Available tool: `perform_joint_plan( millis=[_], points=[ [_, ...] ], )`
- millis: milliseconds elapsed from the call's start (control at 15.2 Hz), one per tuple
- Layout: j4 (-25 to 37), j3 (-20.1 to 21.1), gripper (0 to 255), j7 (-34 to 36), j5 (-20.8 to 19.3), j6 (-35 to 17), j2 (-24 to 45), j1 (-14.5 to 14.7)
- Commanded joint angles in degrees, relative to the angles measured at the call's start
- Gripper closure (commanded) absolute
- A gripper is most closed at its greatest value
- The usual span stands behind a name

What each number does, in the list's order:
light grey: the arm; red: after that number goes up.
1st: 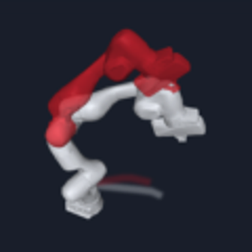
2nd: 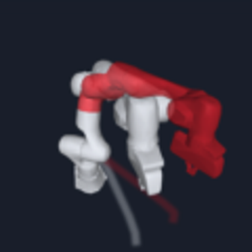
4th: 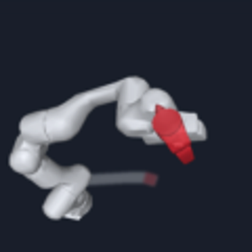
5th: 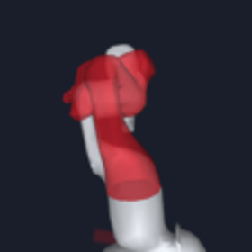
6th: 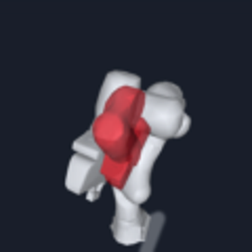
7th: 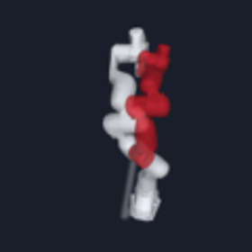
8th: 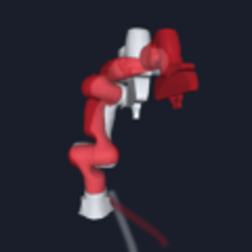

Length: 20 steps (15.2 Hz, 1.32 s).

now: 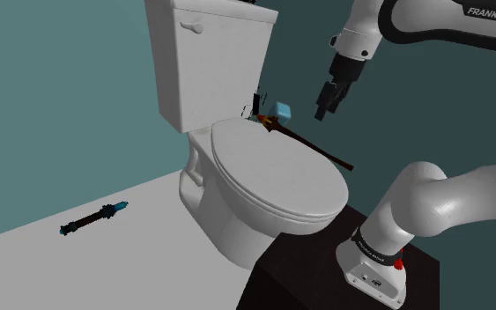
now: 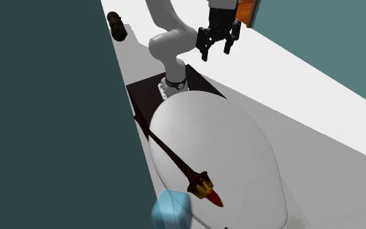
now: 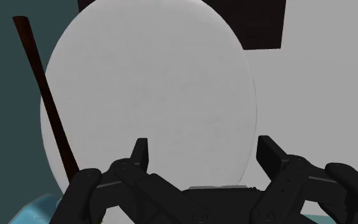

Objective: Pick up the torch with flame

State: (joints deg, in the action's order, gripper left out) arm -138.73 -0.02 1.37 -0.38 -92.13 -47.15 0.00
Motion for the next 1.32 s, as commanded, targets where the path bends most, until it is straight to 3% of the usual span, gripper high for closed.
perform_joint_plan(
  millis=[0,726,1254],
  points=[
    [0.0,0.0,0,0.0,0.0,0.0,0.0,0.0],
    [-7.3,-13.5,0,-16.1,-6.6,-19.3,8.3,-2.6],
    [-5.4,-24.2,0,-29.2,-6.1,-33.7,22.3,-1.7]
  ],
)
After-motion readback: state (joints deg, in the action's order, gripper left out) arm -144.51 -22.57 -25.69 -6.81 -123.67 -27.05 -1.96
